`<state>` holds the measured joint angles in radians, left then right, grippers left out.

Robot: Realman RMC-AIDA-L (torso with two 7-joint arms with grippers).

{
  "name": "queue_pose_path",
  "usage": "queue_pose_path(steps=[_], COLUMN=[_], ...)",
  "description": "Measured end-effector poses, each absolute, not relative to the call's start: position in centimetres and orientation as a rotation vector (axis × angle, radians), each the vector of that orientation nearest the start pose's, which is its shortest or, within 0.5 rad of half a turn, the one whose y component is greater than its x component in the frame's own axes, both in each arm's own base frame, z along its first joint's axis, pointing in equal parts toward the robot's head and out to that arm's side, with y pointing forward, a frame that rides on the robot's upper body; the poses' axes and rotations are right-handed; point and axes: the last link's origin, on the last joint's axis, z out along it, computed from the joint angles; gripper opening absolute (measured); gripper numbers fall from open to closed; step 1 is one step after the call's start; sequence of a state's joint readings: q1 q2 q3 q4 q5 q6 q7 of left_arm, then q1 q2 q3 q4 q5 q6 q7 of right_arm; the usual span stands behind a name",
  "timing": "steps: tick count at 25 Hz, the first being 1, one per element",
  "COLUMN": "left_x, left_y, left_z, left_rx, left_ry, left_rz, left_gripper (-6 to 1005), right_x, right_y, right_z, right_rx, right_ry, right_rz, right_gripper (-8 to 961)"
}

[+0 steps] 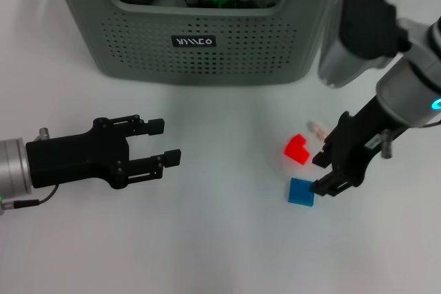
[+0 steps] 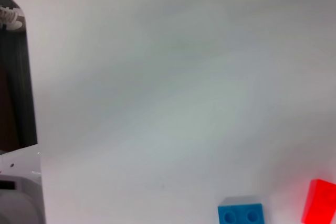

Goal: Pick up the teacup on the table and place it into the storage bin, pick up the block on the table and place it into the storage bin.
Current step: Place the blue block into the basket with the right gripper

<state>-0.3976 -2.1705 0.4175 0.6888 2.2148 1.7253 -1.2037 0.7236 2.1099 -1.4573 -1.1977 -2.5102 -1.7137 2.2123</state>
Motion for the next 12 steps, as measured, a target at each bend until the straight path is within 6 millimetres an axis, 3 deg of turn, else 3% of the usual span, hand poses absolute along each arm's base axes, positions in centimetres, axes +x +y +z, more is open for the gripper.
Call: queue_pose_path(steps=[12], left_x=[-30.2], left_y=[26.4], left_z=[-1.7], left_rx=[-2.684], left_ry=[-0.665], left_rz=[-0.744], left_gripper=[674], right_x=[16.5], right_y=[32.5], right_z=[-5.6], right_rx=[-3.075], right_ry=[0.603], right_rz=[-0.690], right_gripper=[551])
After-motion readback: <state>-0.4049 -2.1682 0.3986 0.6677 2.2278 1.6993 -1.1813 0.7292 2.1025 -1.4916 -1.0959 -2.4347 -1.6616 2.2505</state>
